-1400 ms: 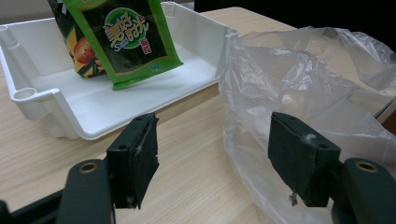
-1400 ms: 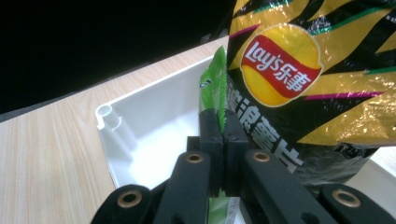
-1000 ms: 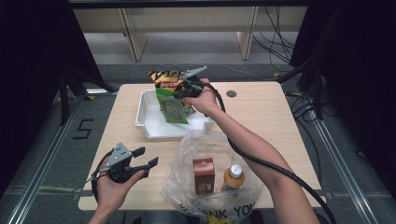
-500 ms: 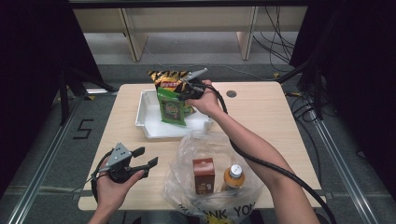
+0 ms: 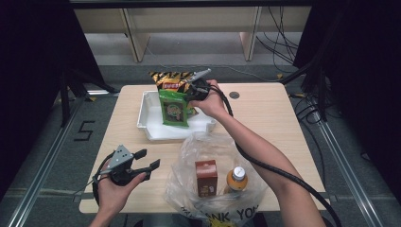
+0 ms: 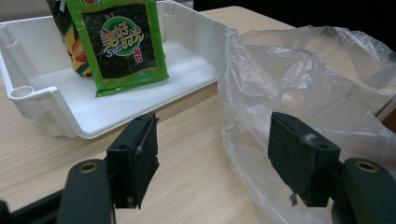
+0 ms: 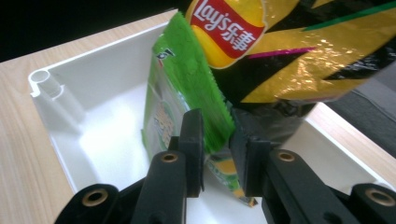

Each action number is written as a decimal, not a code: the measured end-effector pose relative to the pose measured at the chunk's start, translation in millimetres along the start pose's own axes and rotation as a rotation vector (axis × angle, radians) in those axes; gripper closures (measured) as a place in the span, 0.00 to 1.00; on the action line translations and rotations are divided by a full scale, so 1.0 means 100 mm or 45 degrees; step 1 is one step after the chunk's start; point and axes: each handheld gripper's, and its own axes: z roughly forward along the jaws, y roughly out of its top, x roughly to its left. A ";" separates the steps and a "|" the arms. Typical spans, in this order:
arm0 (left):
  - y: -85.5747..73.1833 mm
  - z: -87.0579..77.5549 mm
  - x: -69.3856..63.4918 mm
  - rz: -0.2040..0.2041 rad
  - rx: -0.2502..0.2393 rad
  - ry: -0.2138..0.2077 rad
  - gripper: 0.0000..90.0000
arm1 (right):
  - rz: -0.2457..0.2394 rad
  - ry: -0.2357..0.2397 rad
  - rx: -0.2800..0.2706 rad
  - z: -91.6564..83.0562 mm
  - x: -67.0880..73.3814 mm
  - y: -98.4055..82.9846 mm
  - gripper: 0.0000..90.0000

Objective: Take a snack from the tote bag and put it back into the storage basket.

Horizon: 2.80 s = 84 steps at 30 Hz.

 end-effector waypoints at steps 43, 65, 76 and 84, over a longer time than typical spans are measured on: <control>0.08 -0.03 -0.09 -0.016 -0.044 -0.062 0.38 | 0.208 0.143 -0.204 -1.50 0.13 -0.82 0.62; 0.07 -0.07 -0.13 0.002 -0.045 -0.039 0.38 | 0.222 0.183 -0.267 -2.00 0.43 -1.35 0.56; 0.04 -0.06 -0.09 -0.013 -0.034 -0.021 0.38 | 0.298 0.230 -0.303 -2.25 0.61 -1.63 0.44; 0.02 -0.06 -0.03 -0.014 -0.029 -0.005 0.38 | 0.275 0.253 -0.303 -2.41 0.80 -1.73 0.39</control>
